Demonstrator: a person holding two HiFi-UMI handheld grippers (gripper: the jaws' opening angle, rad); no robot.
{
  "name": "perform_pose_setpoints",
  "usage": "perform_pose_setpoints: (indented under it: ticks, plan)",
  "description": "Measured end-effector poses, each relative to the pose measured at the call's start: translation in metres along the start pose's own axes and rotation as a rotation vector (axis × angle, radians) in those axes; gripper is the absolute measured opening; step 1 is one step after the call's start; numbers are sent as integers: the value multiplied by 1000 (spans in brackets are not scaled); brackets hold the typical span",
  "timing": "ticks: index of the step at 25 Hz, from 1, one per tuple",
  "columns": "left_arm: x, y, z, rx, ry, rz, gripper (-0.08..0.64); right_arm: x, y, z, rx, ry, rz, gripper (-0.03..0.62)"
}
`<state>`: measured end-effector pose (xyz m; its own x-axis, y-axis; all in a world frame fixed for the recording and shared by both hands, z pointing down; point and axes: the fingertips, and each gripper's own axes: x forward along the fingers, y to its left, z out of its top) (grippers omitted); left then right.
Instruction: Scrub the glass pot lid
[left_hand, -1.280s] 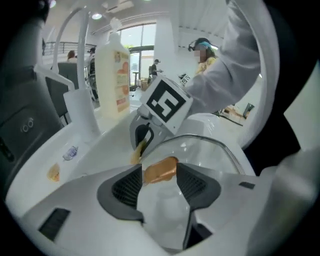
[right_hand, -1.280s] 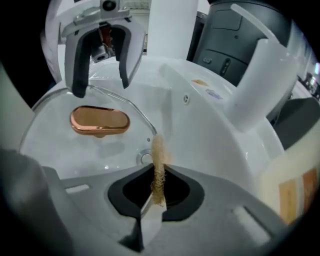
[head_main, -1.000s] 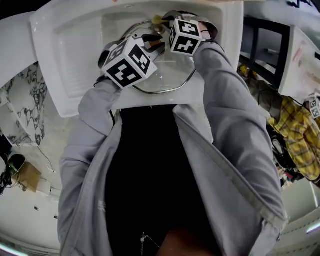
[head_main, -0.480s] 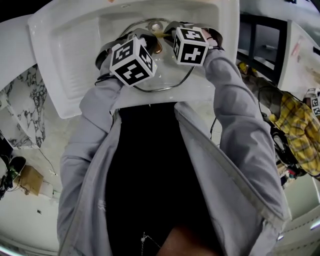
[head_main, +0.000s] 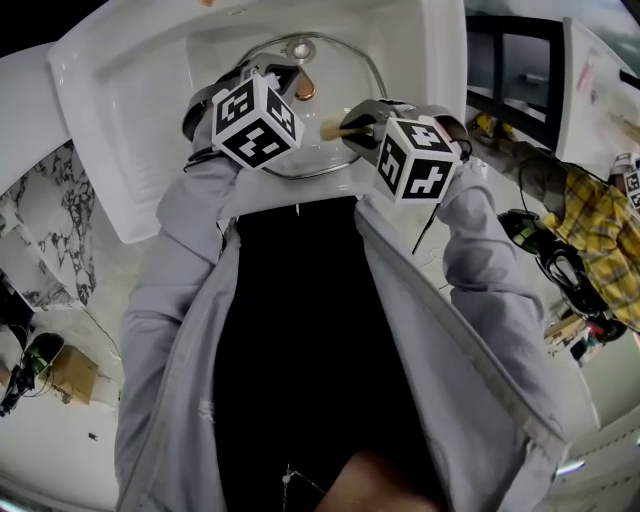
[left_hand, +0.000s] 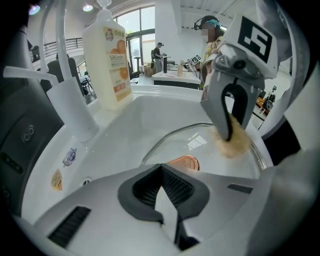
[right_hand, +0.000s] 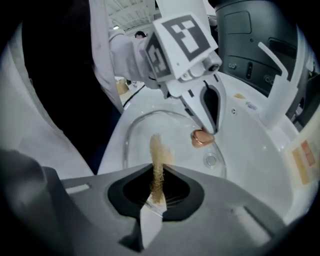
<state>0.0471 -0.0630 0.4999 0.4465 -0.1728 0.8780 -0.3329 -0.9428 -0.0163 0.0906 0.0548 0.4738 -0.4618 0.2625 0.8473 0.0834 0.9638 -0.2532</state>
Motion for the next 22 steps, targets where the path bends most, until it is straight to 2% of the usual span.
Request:
perform_pose_setpoints:
  ticks: [3,6,8,11,16,18,22]
  plan:
    - [0,-3,-1,23,9,16,5,-4,26,5,16,-39,79,29]
    - [-2,0,-2,27,10,26,5,-7,19,5,52,-80,83,29]
    - [-2,1,-2,18,8,27,5,-6,0,0,77,-71,34,29]
    - [-3,1,-1,23,10,33,5,-2,-38,-16,90,-5,-73,29]
    - [-2,-2,0,22,16,28,5,18,-117,-46,14,183,-291,29]
    - [-2,-1,1,22,17,30,5,26,-141,-46,12,186,-319,29]
    - [-2,0,1,20,19,38,5,44,-166,-50,22,200,-311,29]
